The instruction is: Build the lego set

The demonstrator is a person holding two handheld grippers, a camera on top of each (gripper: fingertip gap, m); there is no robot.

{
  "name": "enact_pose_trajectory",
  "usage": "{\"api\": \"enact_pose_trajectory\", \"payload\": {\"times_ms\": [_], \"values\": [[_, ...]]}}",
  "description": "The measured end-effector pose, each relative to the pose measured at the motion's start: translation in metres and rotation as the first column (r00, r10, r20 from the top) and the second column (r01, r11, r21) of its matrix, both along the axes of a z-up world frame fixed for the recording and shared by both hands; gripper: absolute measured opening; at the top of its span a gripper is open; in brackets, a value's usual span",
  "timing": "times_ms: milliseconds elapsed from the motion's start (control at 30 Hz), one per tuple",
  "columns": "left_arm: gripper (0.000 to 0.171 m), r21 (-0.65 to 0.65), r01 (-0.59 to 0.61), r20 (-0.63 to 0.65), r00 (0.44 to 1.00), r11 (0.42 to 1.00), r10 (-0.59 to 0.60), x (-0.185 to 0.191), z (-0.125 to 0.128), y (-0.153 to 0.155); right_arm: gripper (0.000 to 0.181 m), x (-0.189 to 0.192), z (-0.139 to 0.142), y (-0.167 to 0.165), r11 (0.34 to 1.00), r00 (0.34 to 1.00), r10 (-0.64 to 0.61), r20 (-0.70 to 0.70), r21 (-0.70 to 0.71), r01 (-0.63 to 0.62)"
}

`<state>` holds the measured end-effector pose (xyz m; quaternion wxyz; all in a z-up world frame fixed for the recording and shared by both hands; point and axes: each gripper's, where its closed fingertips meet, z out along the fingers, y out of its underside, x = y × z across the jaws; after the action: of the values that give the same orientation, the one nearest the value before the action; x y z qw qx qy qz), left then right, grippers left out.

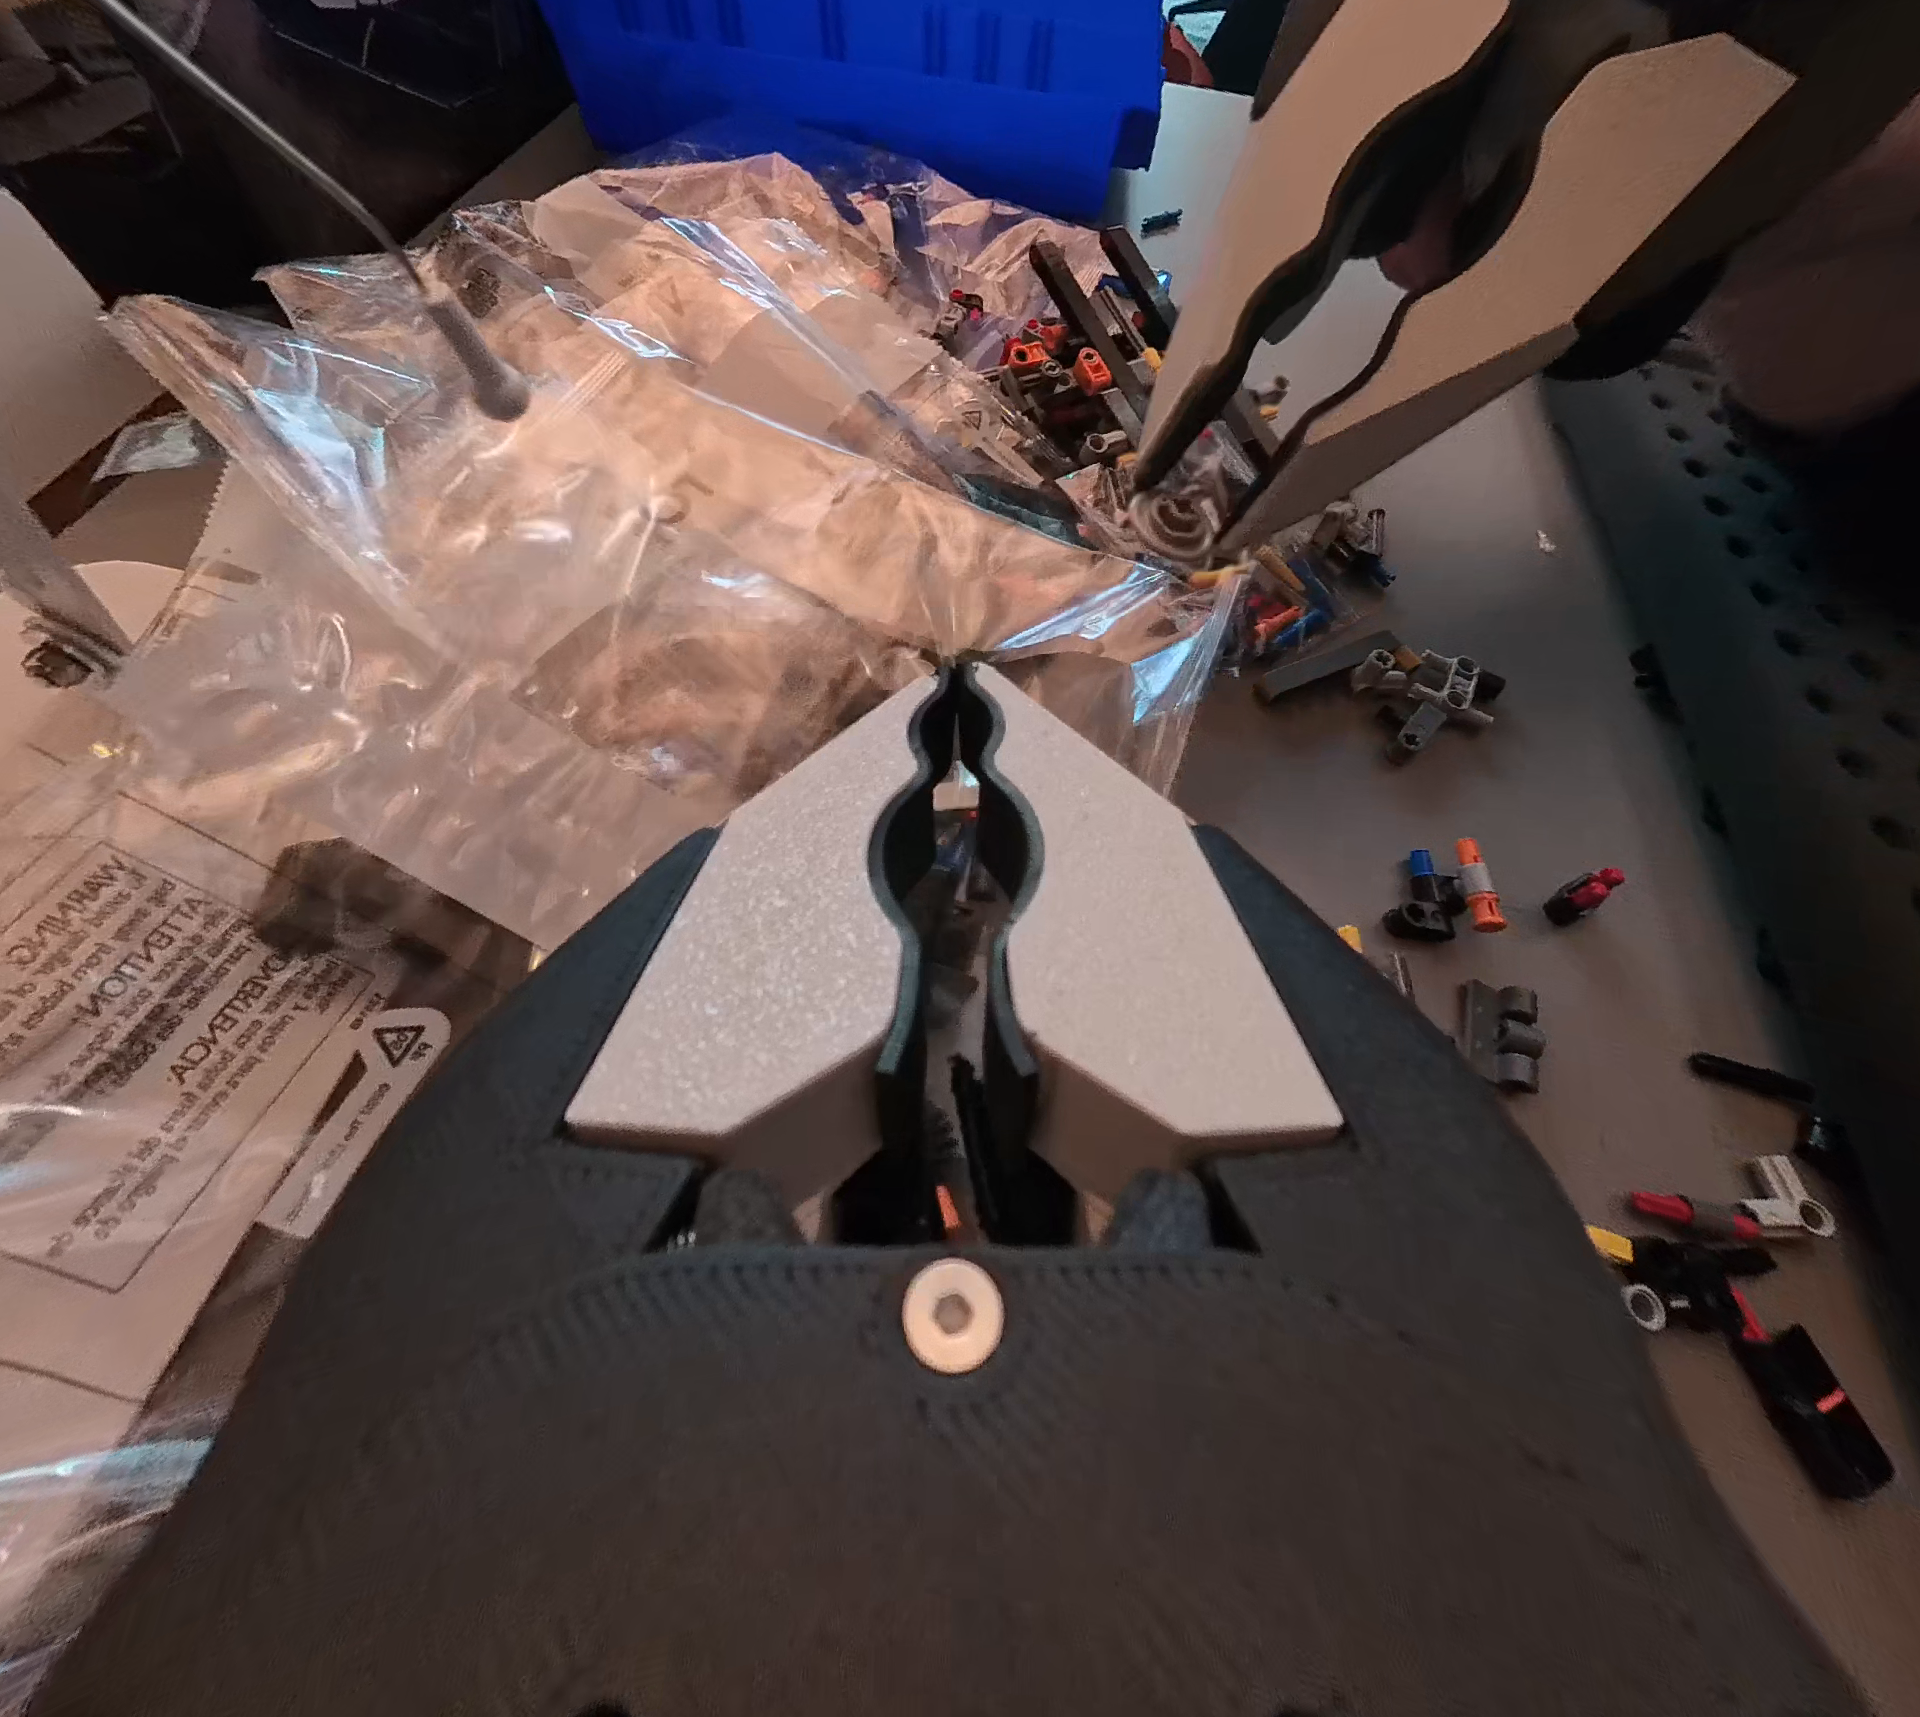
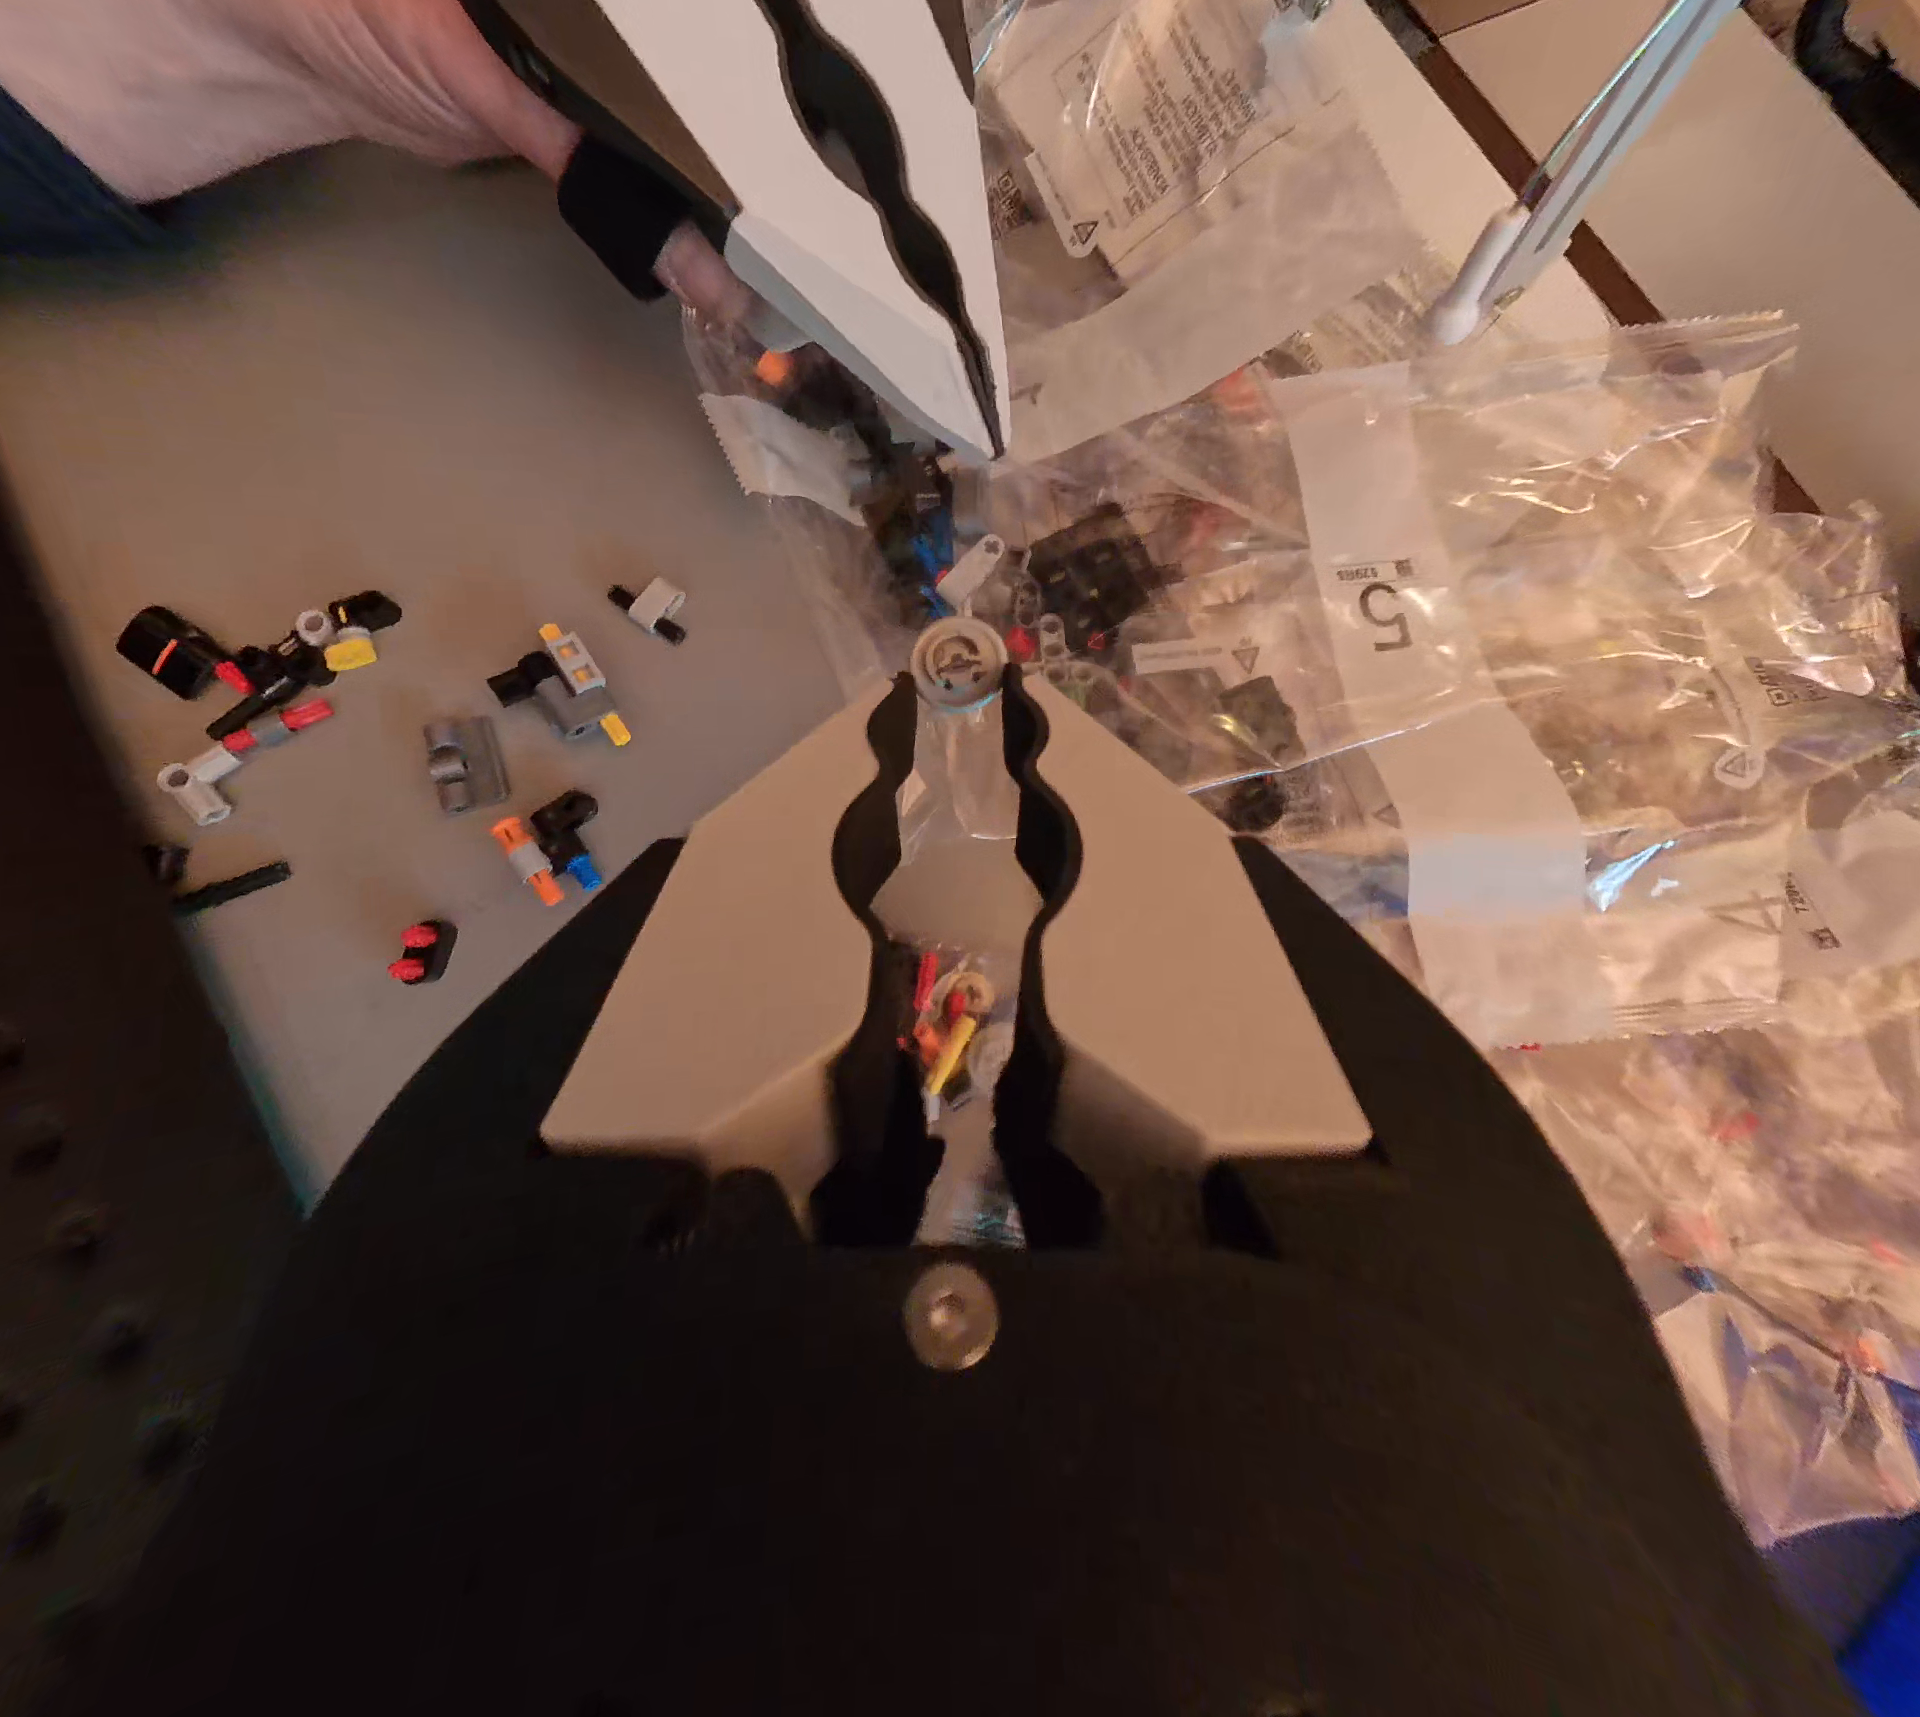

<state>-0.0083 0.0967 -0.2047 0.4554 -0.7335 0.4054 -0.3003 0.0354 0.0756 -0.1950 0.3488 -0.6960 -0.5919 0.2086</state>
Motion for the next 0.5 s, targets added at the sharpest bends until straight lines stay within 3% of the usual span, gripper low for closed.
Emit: {"api": "enact_pose_trajectory", "payload": {"times_ms": [267,500], "values": [[0.000,-0.006,-0.009,0.054,0.999,1.000,0.009,-0.005,0.009,0.001,0.014,-0.007,-0.032,0.000,0.999,0.990,0.036,0.137,-0.031,-0.032],[0.000,-0.012,0.004,0.045,0.999,1.000,-0.004,-0.002,0.006,-0.001,0.014,-0.020,-0.021,0.009,0.999,0.997,0.006,0.072,-0.040,-0.003]]}}
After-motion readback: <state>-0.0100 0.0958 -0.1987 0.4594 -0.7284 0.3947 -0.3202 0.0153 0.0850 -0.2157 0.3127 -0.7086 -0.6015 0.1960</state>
